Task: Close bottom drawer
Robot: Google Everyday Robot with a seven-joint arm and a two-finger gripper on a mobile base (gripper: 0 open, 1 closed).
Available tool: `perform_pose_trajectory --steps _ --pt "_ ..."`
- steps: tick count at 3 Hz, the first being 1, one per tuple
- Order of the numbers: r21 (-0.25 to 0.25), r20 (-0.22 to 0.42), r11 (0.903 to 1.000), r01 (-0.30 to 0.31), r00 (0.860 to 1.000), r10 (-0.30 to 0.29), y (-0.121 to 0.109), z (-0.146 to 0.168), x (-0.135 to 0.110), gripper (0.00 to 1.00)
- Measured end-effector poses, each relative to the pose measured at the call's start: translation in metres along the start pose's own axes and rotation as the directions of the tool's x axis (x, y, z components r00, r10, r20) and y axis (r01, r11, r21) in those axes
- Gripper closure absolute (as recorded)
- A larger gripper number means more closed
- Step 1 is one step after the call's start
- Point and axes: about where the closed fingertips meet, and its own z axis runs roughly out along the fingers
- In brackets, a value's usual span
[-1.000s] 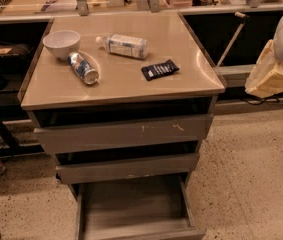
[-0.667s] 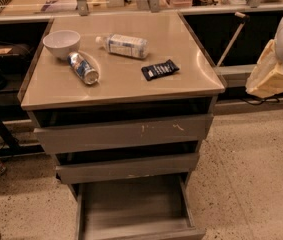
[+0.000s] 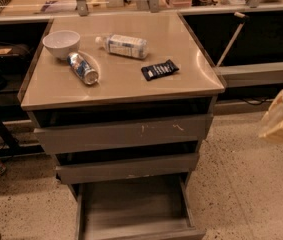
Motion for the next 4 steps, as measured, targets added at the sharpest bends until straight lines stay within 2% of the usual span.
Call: perform_pose_trajectory --steps 1,2,3,4 --pt "-0.070 -0.030 0.9948 -0.074 0.997 0.072 0.043 0.049 0.041 1.00" --pt "-0.145 -0.078 0.9788 -0.145 0.988 0.134 0.080 0.090 0.069 1.00" --pt "-0.159 -0.087 0.9762 -0.148 0.987 0.135 0.086 0.095 0.073 1.00" --pt "-0.209 -0.077 0.9623 -0.175 0.984 0.162 0.101 0.118 0.084 1.00"
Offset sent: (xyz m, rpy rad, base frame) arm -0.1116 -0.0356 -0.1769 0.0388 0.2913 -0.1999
